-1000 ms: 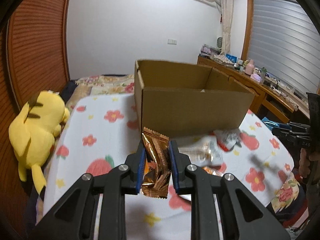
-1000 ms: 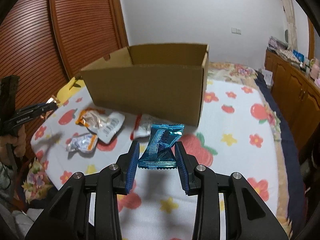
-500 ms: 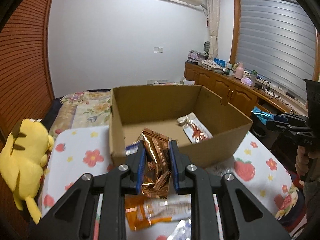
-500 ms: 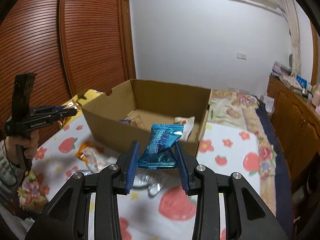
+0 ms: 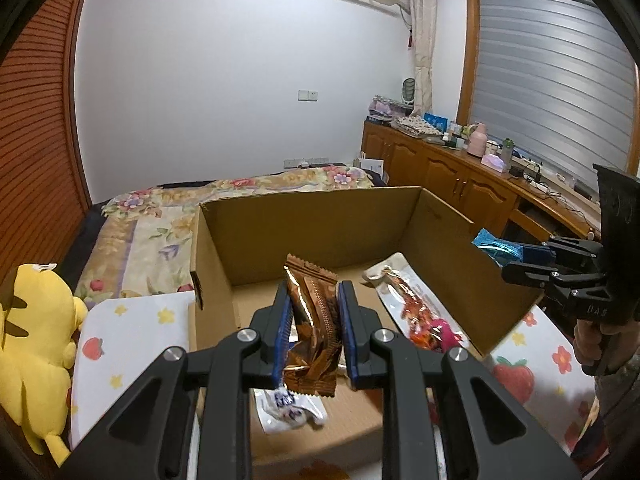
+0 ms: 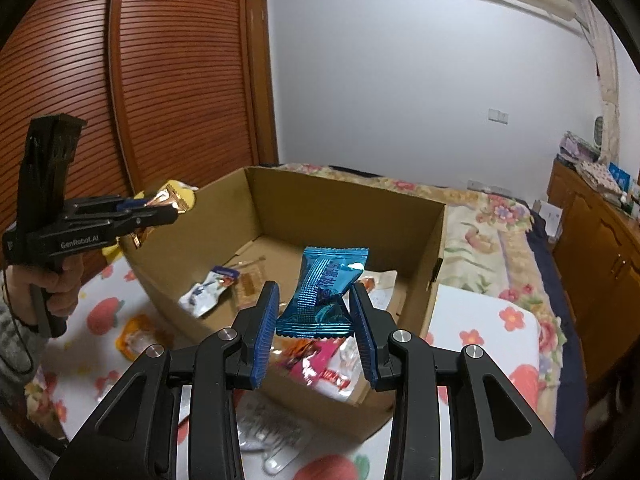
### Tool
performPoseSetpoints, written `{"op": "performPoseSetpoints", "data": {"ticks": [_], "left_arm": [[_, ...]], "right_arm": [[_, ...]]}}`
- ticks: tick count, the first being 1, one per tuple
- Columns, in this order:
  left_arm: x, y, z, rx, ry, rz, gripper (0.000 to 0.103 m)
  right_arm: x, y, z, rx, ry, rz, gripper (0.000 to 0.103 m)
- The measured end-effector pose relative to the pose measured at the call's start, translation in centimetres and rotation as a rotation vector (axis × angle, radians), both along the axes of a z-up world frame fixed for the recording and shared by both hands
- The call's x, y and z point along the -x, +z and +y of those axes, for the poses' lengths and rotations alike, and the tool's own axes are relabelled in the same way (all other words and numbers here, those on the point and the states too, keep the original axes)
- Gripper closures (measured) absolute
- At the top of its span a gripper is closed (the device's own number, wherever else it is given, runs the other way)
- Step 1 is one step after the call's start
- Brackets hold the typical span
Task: Organize snacks
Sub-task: 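Lift both candies and carry them over the box with both tools, then lower both candies into the box and open both tools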
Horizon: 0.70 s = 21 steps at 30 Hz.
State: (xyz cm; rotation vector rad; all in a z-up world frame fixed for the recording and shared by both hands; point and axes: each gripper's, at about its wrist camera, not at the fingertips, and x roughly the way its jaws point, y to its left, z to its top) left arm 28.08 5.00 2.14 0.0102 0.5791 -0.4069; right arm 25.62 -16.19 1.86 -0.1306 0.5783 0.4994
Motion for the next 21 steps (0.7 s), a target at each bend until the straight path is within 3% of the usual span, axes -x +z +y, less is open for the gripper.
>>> {"op": "performPoseSetpoints", "data": {"ticks": [3,9,21], "left_arm": [[-1.4,-0.2,0.5,0.018,-0.011,0.033,0.083],[-3.6,0.0,0.5,-0.02,-0.017,0.075,0.083],[-5.7,-0.3,-0.7,-0.086,-0.046,0.181,0.083]], "right_arm": [[-1.5,-0.4,-0.3,-0.005,0.0,0.016,0.067],[-4.4,-0.2,-1.3,-0.054,0.019,0.059,0.067],[-7.3,-0.8,-0.6,-0.007,0.095,0.14,0.067]]}}
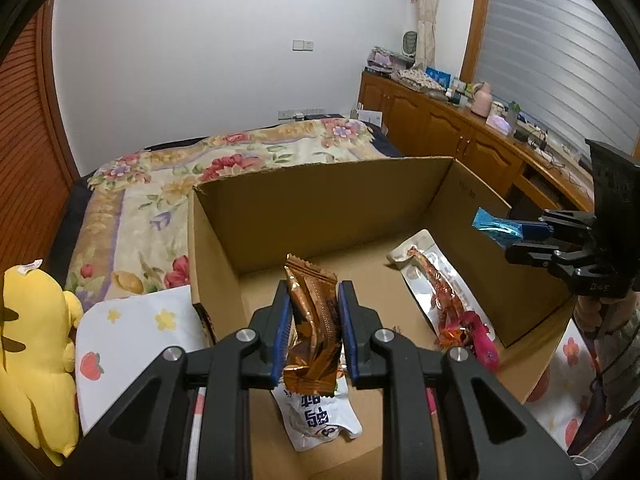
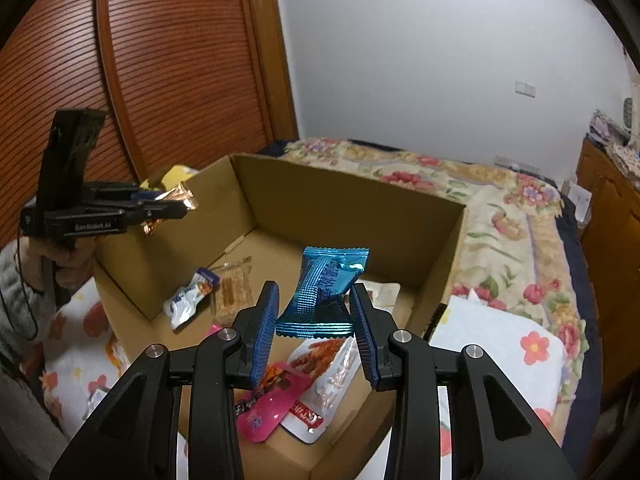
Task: Organize snacks
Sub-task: 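Lower both candies into the box and open both tools, then move both open tools to the packets lying beside the box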
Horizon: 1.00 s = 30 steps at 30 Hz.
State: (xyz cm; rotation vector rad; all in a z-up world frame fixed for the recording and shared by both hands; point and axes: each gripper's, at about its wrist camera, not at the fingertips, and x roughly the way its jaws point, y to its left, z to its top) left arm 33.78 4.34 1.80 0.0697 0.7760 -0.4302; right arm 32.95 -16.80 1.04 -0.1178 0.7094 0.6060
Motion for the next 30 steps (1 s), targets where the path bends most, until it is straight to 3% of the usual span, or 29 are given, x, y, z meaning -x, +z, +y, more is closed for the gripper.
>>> {"op": "performPoseSetpoints", "data": {"ticks": [4,6,8,10,15,21,23,30], "left_arm": [[0.3,0.1,-0.4,-0.022,-0.007,0.001,0.08],[0.1,0.1,-0.3,-0.027,-0.005,-0.002,0.072],[0.1,0.1,-0.2,-0.016,-0.001,0.001,0.057],[0.3,0.3,0.0,-0.003,0.004,-0.009,0.054],[1.1,0.7,0.5,0.01,0.012,-0.03,0.052],[3.4,1.8,1.3,0.005,0.05,-0.079,0.039],[4.4,2.2,1.6,0.008,0.056,-0.098,0.024],[8.9,2.5,3.0,0.026,0.063,-0.132,0.022]], "right_arm": [[-0.4,-0.7,0.4,0.01,0.028,0.031,0.067],[-0.4,-0.7,0.4,0.009,0.032,0.031,0.066],[-0.3,-0.5,0.2,-0.005,0.027,0.027,0.065],[-0.4,-0.5,0.0,-0.022,0.019,0.033,0.052],[0.2,-0.2,-0.2,-0.03,0.008,0.027,0.052],[2.1,1.6,-0.7,-0.047,-0.023,-0.013,0.052],[3.2,2.2,-1.0,-0.049,-0.039,-0.025,0.052],[7.6,3.2,-1.3,-0.043,-0.073,-0.033,0.052]]}}
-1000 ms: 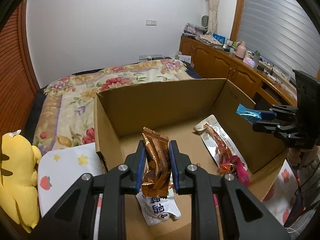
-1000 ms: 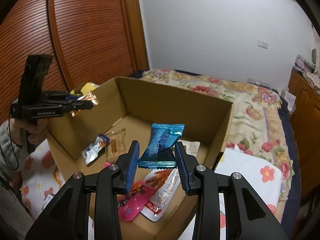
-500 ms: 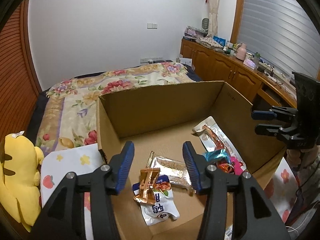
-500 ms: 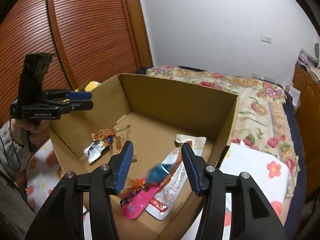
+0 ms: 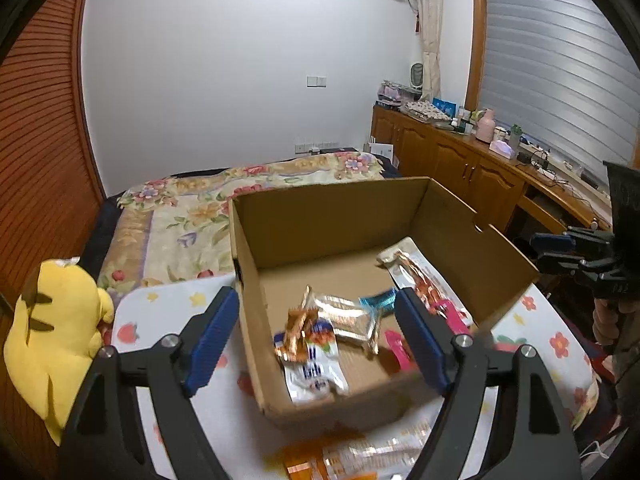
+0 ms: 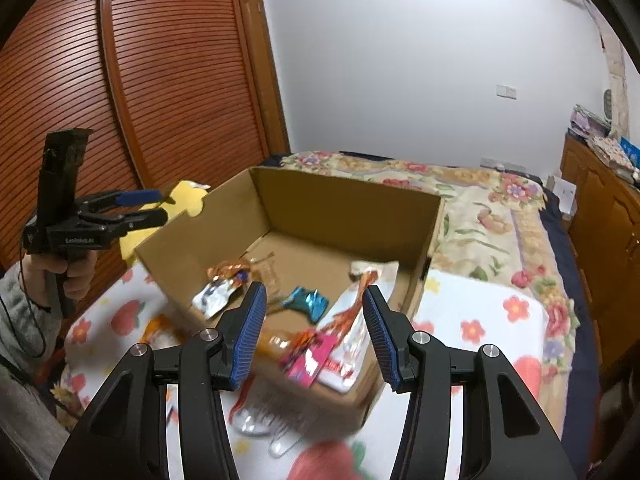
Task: Organize snacks
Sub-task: 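Move both open tools to the packets lying beside the box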
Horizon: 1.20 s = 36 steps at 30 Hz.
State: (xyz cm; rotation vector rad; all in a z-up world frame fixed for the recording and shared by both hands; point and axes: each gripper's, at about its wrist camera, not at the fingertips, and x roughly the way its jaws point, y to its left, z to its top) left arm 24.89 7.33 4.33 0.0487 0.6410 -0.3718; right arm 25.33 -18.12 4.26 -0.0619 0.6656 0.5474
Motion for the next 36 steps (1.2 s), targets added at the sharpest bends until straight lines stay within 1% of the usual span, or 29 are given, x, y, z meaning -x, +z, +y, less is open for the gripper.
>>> {"op": "performPoseSetpoints", "data": {"ticks": [3,5,6,7,9,11,15,18,19,21,23,25,27,30,33,35,36], "left_arm": [[1.8,-1.0,0.5,0.002,-0.005,0.014,0.022],[2.9,-1.6,0.5,-0.01,-0.009,0.018,0.022],[3.5,-2.0,0.6,-0.017,-0.008,0.019,0.022],[4.3,-2.4,0.8,-0.019,-0.002,0.011,0.023],[5.3,-2.8,1.0,-0.024,-0.002,0.004,0.023],[6.2,-3.1,1.2,-0.024,-0.005,0.005,0.023],[7.4,-4.0,1.6,-0.016,-0.012,0.015,0.023],[7.7,-4.9,1.7,-0.017,-0.019,0.036,0.025],[7.7,-5.4,1.7,-0.014,-0.02,0.045,0.025],[7.7,-6.3,1.5,-0.007,-0.034,0.069,0.032],[7.5,-7.3,1.2,-0.004,-0.054,0.096,0.044],[7.3,-8.4,0.8,-0.01,-0.071,0.123,0.048],[7.1,-9.3,0.3,-0.015,-0.082,0.138,0.048],[6.9,-10.0,-0.3,-0.018,-0.092,0.151,0.048],[6.8,-10.4,-0.9,-0.021,-0.109,0.163,0.048],[6.6,-10.6,-1.3,-0.026,-0.123,0.168,0.048],[6.5,-10.7,-1.5,-0.03,-0.134,0.173,0.048]], "right_arm": [[1.9,-0.7,0.3,0.012,-0.016,0.012,0.051],[3.0,-1.9,0.7,0.016,-0.012,0.042,0.05],[3.3,-2.6,1.0,0.021,-0.012,0.055,0.048],[4.2,-2.9,1.2,0.036,-0.022,0.024,0.045],[4.7,-3.8,1.7,0.038,-0.014,0.063,0.047],[5.6,-3.8,2.1,0.045,-0.033,0.025,0.047],[6.5,-4.3,3.3,0.057,0.001,0.043,0.047],[6.9,-5.3,4.2,0.076,0.026,0.069,0.047],[7.0,-5.9,4.6,0.086,0.038,0.083,0.047],[6.9,-6.8,5.0,0.102,0.053,0.101,0.047],[6.4,-8.1,5.5,0.118,0.076,0.125,0.047],[5.8,-9.3,5.8,0.134,0.085,0.145,0.047],[4.9,-10.4,6.2,0.151,0.1,0.169,0.047],[3.7,-11.5,6.7,0.178,0.114,0.178,0.046],[3.2,-11.9,7.0,0.187,0.137,0.18,0.038],[3.2,-12.0,7.2,0.193,0.149,0.182,0.037],[3.2,-12.1,7.3,0.196,0.157,0.184,0.034]]}}
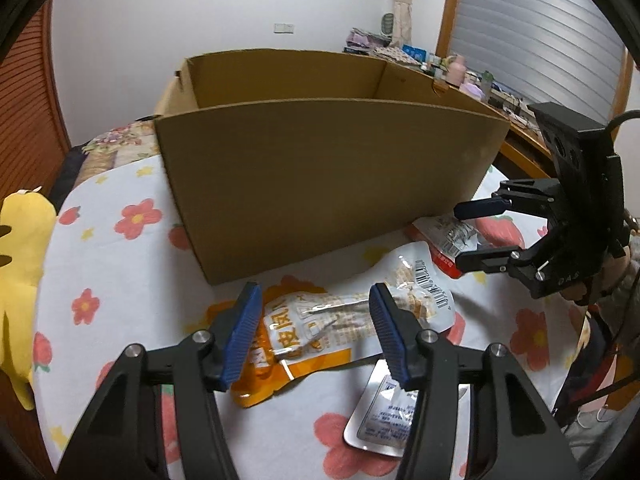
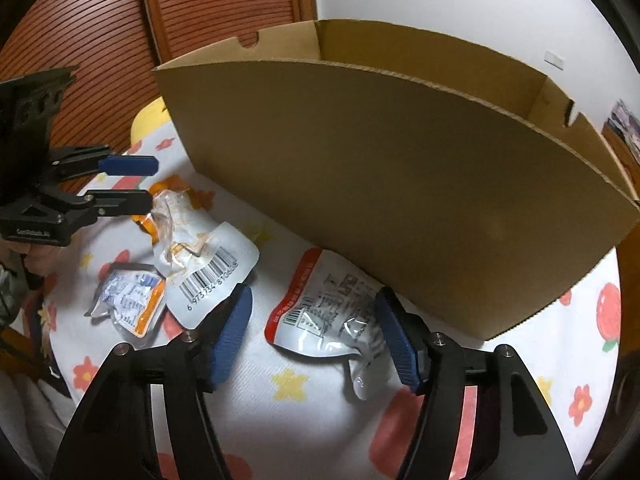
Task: Organize snacks
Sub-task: 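Move both open tools to the packets lying beside the box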
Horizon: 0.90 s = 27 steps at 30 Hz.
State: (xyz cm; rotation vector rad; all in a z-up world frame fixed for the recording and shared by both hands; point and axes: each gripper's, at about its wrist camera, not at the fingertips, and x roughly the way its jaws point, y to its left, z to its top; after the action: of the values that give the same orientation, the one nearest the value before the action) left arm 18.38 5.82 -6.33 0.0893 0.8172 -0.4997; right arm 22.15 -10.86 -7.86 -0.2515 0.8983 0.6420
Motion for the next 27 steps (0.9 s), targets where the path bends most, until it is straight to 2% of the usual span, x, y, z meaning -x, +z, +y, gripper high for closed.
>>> {"op": "performPoseSetpoints", "data": {"ticks": [4,9,13,20,27], "left_arm": [[-0.3,-0.4,-0.7,-0.013,-0.051,0.033,0.047],[-0.5,-0.6,-1.0,-0.052,-0.097,0.055,0.034],[-0.5,-0.6,-1.2,-0.094,-0.146,0.068,0.029],[-0.1,-0.5,-1.8,-0.163,-0.217,0.076,0.027],[0.1,-1.3,-3.0,-0.295,-0.257,0.044,0.025]], "right_arm": [[0.6,-0.2,0.3,0.03,0.029,-0.011,0.028],[1.0,-1.0,0.3,0.082,0.038,-0.002,0.027],[0.8,-1.5,-0.2,0.091,0.02,-0.004,0.029],[1.3,-1.4,0.2,0.104,0.026,-0.037,0.034],[1.7,-1.1,0.4,0.099,0.025,-0.056,0.04]]}}
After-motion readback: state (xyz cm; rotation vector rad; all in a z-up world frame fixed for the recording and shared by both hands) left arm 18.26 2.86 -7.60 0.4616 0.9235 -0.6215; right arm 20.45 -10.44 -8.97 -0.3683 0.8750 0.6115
